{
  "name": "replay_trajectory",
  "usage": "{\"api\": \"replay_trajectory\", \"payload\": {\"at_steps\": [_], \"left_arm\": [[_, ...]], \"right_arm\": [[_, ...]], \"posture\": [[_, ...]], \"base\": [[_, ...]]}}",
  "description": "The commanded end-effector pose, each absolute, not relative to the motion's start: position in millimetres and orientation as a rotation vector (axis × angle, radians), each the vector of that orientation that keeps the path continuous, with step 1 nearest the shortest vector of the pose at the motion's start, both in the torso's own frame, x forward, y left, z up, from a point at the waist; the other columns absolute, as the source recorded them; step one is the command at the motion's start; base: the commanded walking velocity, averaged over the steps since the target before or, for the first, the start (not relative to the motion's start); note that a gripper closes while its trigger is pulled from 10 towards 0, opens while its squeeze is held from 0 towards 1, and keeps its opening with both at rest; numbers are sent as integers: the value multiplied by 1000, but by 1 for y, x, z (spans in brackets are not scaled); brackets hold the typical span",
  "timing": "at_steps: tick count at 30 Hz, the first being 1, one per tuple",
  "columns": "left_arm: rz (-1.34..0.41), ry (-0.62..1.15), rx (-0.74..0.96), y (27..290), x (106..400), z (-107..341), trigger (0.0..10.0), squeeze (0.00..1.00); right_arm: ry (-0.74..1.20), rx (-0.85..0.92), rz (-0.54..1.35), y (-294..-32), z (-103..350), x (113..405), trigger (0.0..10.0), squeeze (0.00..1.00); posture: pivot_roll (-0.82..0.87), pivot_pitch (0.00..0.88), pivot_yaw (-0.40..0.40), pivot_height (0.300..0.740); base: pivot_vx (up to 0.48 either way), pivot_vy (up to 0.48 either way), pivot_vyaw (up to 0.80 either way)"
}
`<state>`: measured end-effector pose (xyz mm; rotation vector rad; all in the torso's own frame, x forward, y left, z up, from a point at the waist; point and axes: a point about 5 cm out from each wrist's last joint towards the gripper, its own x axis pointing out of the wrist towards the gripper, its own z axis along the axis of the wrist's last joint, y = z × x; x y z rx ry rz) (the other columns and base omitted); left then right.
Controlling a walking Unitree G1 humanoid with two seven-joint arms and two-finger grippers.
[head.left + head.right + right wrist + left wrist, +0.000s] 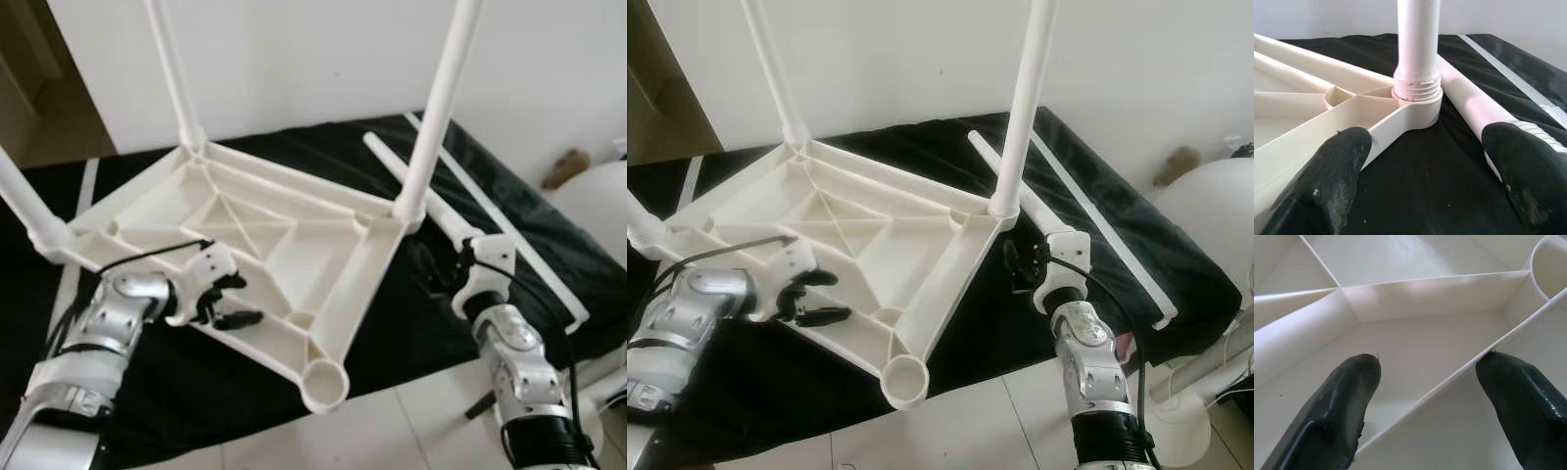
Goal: Building children table
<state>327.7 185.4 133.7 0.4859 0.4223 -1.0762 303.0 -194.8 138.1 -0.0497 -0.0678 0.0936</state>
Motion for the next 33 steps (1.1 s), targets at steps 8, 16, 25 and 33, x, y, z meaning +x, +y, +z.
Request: {"api": "replay_trajectory", "payload": {"at_steps": [8, 16, 25, 33], "left_arm": [[-748, 488, 469, 184, 332, 107, 2706, 0], [-909, 469, 594, 169, 323, 98, 10000, 0], [-1188, 363, 649, 164, 323, 125, 10000, 0], [-1359, 376, 579, 166, 316, 136, 10000, 0]], "right_arm": [[-67, -31, 92, -193, 139, 303, 10000, 0], [-67, -20, 94, -190, 139, 305, 10000, 0], [-71, -21, 91, -190, 140, 304, 10000, 0], [-70, -20, 74, -193, 139, 303, 10000, 0]], "posture": [[-27, 57, 26, 740], [-21, 60, 21, 740], [-33, 59, 31, 740], [-41, 58, 37, 740]], "base": [[0, 0, 0], [0, 0, 0], [0, 0, 0], [0, 0, 0]]}}
